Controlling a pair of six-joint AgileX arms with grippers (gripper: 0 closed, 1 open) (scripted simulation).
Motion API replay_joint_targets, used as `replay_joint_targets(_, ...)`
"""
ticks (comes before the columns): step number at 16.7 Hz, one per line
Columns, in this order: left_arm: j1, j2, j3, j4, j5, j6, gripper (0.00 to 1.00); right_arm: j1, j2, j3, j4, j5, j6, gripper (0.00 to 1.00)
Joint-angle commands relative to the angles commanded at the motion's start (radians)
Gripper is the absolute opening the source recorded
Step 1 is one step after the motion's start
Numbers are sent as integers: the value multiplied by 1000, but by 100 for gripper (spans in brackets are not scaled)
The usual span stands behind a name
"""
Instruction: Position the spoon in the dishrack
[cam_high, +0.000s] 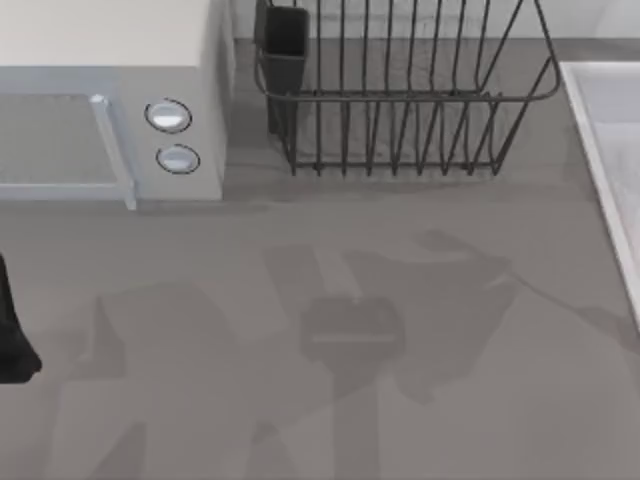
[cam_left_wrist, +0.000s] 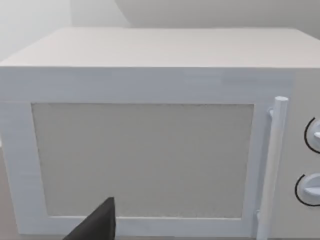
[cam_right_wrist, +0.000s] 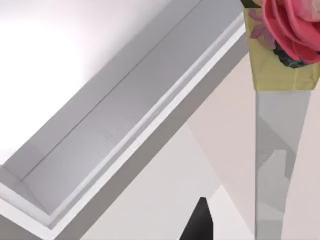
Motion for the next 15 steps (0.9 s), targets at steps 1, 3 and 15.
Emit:
replay_joint_targets(1,0,0,0,0,0,0,100,99,-1,-3,73,50,102,0)
replay_joint_targets(3,0,0,0,0,0,0,100,297,-7,-11,225,153,305,0)
replay_joint_targets(15,0,0,0,0,0,0,100,1003,-111,-80,944,622,1095,0)
